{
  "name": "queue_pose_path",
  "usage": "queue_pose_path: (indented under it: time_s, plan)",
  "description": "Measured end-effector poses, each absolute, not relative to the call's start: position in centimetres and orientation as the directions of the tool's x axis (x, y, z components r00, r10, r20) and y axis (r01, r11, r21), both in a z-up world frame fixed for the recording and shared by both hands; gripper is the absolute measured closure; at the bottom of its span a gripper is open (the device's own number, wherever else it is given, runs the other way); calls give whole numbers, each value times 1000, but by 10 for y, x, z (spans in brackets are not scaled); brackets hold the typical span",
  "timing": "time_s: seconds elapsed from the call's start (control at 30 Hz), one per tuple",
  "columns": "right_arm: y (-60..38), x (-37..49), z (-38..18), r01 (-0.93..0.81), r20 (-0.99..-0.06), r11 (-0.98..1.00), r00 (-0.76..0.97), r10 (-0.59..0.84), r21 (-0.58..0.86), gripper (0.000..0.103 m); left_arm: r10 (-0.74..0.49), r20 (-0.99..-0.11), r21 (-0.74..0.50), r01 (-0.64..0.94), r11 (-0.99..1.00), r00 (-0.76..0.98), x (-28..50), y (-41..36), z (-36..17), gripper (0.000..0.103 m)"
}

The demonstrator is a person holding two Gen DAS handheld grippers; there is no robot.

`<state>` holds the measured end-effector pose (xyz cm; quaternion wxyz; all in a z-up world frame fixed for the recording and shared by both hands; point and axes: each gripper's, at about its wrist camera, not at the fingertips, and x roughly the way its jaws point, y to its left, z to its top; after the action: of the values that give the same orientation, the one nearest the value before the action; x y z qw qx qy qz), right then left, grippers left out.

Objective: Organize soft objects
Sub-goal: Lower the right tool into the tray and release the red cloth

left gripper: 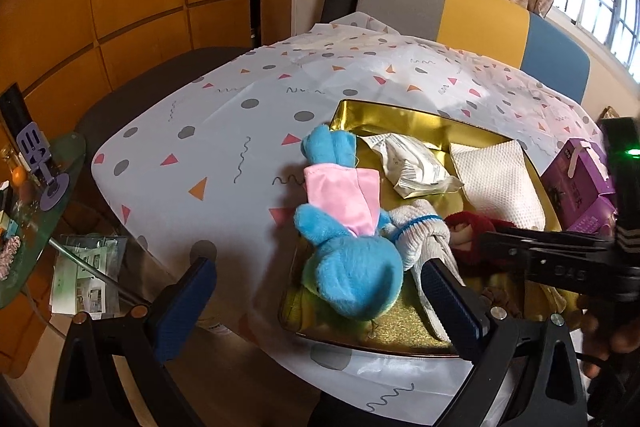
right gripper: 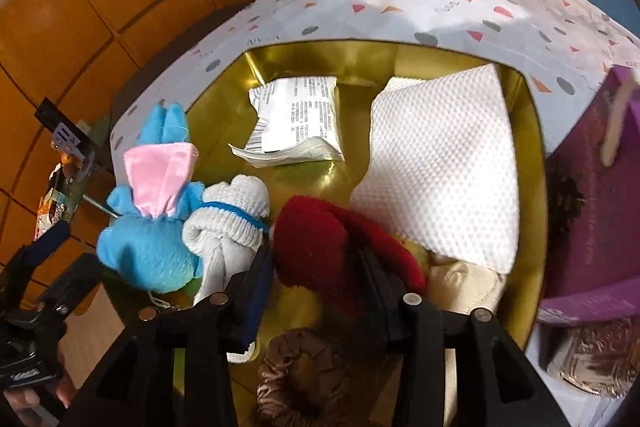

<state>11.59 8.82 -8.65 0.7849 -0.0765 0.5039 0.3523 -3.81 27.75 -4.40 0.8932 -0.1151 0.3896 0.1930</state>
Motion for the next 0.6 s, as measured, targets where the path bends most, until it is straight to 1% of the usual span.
queue_pose_path:
  time_s: [0.17, 0.23, 0.3, 0.4, 0.5, 0.6]
  plan:
    - [77, 100, -70, -652, -820, 728, 286, 497, 214, 60, 267, -736, -62, -455, 888, 622, -40, 282, -43, 0]
    - [75, 90, -65, -674, -809, 710, 293, 510, 203, 67, 266, -737, -62, -454, 889, 621, -40, 281, -43, 0]
    - [79, 87, -67, -688, -811, 695, 274, 516, 210, 68, 262, -737, -60, -447, 893, 623, -40, 278, -42, 0]
    - [87, 85, -77, -692, -826, 698, 276, 492, 185, 68, 253, -731, -59, -429, 902, 634, -40, 273, -38, 0]
    - [95, 92, -92, -672, -855, 727, 289, 432, 141, 68, 252, -719, -49, -408, 911, 648, -41, 267, -31, 0]
    - [91, 96, -92, -656, -854, 738, 287, 435, 155, 68, 249, -713, -48, -400, 915, 655, -41, 264, -28, 0]
